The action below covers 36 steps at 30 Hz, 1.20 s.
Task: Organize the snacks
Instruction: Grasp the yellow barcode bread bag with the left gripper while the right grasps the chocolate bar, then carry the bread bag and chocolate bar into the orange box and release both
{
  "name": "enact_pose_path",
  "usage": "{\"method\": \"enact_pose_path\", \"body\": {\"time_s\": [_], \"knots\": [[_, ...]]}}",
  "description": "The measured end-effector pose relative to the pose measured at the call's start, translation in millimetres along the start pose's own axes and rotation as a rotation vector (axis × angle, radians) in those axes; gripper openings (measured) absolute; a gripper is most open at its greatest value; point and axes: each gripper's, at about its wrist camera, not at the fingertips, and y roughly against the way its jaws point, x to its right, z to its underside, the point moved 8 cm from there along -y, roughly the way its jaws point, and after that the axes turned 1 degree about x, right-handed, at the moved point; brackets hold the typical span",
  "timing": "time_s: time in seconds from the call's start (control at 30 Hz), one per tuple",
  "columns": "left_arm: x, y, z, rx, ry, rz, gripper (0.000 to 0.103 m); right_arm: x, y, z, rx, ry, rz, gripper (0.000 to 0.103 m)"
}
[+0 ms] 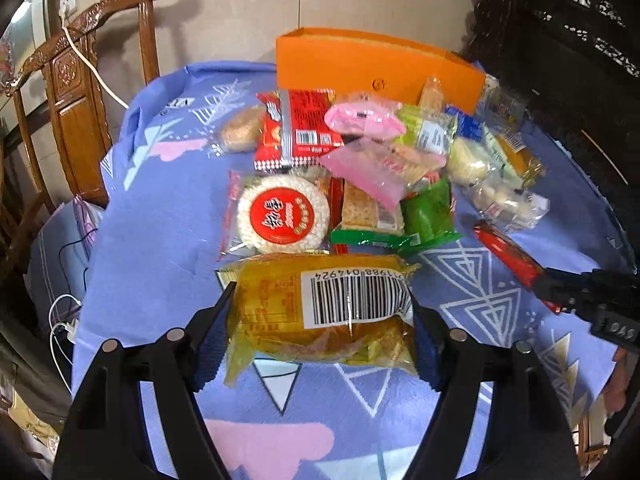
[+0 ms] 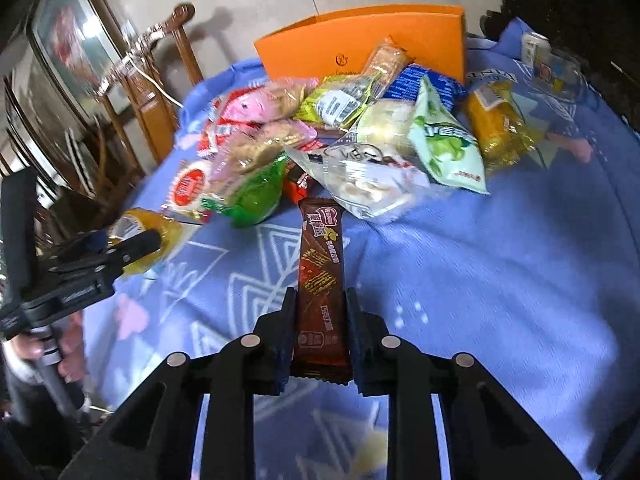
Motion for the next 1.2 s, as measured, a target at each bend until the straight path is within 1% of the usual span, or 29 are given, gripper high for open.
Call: {"method": "enact_pose_path", "body": {"time_s": [0.17, 0.4, 0.57, 0.67, 0.73, 0.83, 0.9, 0.97, 1.0, 1.03, 1.1, 1.13, 1.2], "knots": [[2.3, 18.8, -4.8, 0.034, -0.007, 0.009, 0.073, 1.9, 26.0, 3.1, 0.027, -0.051, -0.089, 0.023], [10.0, 36.8, -18.4, 0.074, -0.024, 0.025, 0.073, -10.4, 59.5, -11.3, 0.093, -0.047, -0.171, 0.024], [13.2, 38.9, -29.8, 0.083, -0.029, 0.036, 0.073, -7.5, 71.0, -29.2, 0.133, -0.047, -0.183, 0.024], [18.0, 39.2, -46.5, 0.095, -0.046, 0.044, 0.073, -6.5, 75.9, -46.7, 0.167, -0.044, -0.171, 0.024], [23.7, 41.4, -68.3, 0.118, -0.067, 0.051, 0.073, -6.9, 78.7, -59.7, 0.191, -0.041, -0.167, 0.024], [32.7, 44.3, -113.5, 0.181, -0.109, 0.033, 0.073, -5.1, 85.3, -90.1, 0.237, -0.037, -0.165, 0.024], [41.5, 40.6, -147.7, 0.197, -0.122, 0.039, 0.073, -2.2, 88.1, -116.0, 0.271, -0.039, -0.172, 0.024], [51.0, 31.5, -189.6, 0.218, -0.140, 0.027, 0.073, 4.2, 86.3, -145.6, 0.296, -0.039, -0.163, 0.024], [55.0, 27.5, -204.4, 0.225, -0.147, 0.022, 0.073, 8.3, 83.3, -161.1, 0.305, -0.042, -0.159, 0.024], [61.8, 20.0, -226.4, 0.232, -0.158, 0.024, 0.073, 11.4, 79.8, -172.5, 0.308, -0.045, -0.160, 0.024], [69.4, 4.8, -257.7, 0.236, -0.167, 0.027, 0.073, 21.5, 68.8, -206.1, 0.312, -0.051, -0.158, 0.024], [74.4, -9.2, -277.3, 0.231, -0.173, 0.031, 0.073, 28.5, 60.0, -224.6, 0.313, -0.061, -0.150, 0.024], [80.0, -34.2, -303.4, 0.216, -0.180, 0.025, 0.073, 41.5, 42.2, -250.0, 0.304, -0.079, -0.143, 0.024]]}}
